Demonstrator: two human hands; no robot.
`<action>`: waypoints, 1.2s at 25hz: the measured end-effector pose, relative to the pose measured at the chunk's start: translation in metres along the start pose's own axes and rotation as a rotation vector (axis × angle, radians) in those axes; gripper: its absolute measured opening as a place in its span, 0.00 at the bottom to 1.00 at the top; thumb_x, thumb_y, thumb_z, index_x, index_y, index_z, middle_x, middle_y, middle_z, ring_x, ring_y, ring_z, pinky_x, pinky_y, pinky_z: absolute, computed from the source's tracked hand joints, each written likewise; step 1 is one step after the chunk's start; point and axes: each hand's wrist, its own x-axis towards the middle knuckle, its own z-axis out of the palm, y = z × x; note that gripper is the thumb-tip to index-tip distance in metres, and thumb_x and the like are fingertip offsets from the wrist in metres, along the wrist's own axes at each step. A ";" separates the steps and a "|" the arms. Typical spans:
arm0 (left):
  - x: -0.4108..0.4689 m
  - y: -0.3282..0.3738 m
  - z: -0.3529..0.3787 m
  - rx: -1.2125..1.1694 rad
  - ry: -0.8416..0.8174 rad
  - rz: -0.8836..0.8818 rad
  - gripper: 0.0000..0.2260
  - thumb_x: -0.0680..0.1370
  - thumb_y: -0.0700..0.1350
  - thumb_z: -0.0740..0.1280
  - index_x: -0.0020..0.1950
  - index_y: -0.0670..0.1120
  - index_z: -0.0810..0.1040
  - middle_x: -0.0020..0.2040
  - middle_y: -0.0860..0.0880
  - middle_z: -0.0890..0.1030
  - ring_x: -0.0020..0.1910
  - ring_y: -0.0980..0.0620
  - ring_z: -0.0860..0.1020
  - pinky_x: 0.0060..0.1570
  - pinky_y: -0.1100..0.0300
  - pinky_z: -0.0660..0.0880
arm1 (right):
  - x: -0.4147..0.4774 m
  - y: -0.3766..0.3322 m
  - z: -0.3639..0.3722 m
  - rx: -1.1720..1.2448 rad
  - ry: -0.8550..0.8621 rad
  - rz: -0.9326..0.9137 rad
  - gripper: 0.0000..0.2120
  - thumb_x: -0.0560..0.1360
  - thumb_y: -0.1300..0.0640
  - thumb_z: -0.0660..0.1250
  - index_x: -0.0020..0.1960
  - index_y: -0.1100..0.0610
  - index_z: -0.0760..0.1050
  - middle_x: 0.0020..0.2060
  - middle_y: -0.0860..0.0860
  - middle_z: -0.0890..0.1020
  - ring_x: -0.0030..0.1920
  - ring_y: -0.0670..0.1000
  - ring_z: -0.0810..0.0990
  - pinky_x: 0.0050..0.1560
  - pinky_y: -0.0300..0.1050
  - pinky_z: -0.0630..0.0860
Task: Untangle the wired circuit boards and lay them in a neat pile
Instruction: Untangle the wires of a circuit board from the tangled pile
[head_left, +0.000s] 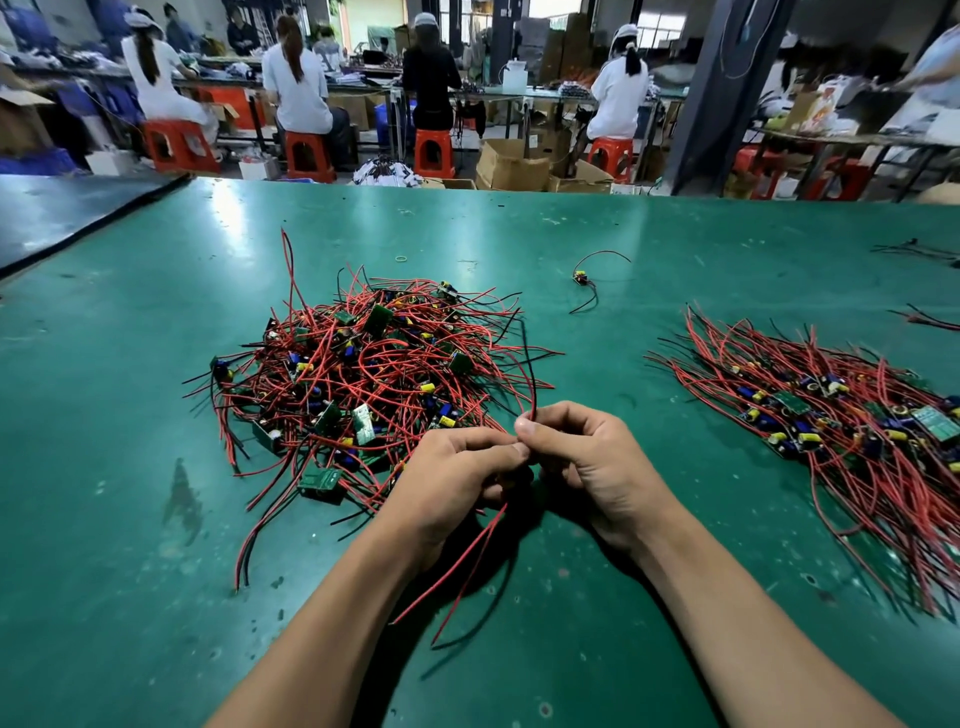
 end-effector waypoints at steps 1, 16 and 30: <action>0.000 0.000 0.001 0.020 0.005 0.014 0.08 0.76 0.33 0.68 0.38 0.39 0.82 0.31 0.46 0.78 0.26 0.55 0.73 0.28 0.67 0.70 | 0.001 0.001 0.001 -0.016 0.054 -0.027 0.07 0.67 0.63 0.76 0.41 0.60 0.78 0.28 0.54 0.77 0.23 0.47 0.73 0.24 0.35 0.70; -0.001 -0.003 0.007 0.179 0.195 0.119 0.07 0.74 0.37 0.71 0.36 0.43 0.85 0.32 0.47 0.82 0.30 0.55 0.78 0.32 0.64 0.73 | 0.003 -0.023 -0.005 0.630 0.091 0.157 0.08 0.72 0.58 0.67 0.36 0.61 0.74 0.27 0.50 0.70 0.19 0.43 0.65 0.18 0.33 0.62; -0.004 -0.002 0.000 0.052 0.162 0.078 0.06 0.75 0.37 0.70 0.38 0.42 0.84 0.34 0.43 0.82 0.33 0.51 0.80 0.37 0.62 0.76 | 0.003 -0.029 -0.018 0.735 0.152 0.188 0.11 0.75 0.59 0.65 0.35 0.62 0.72 0.28 0.50 0.66 0.18 0.43 0.63 0.15 0.33 0.59</action>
